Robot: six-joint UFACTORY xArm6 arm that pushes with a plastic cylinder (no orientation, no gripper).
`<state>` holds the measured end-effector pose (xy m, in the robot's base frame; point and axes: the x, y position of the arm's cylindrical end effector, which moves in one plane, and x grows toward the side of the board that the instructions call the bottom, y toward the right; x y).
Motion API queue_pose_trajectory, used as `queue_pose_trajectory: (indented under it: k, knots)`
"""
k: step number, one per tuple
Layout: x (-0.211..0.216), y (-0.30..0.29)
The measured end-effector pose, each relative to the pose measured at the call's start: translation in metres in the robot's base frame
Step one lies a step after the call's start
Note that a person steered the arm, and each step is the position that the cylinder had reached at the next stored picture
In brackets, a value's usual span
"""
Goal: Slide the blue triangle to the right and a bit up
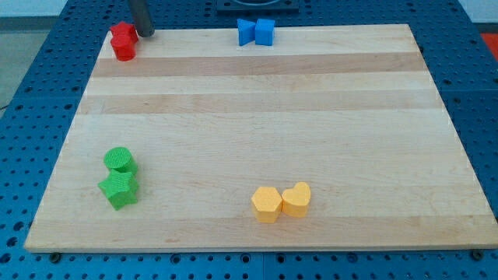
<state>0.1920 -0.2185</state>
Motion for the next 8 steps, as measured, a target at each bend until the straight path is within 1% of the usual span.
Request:
queue_pose_trajectory:
  k: [1, 2, 5, 6, 7, 8]
  knots:
    - [0.0, 0.041]
    - [0.0, 0.101]
    - [0.001, 0.252]
    - [0.002, 0.285]
    - [0.003, 0.282]
    - [0.004, 0.242]
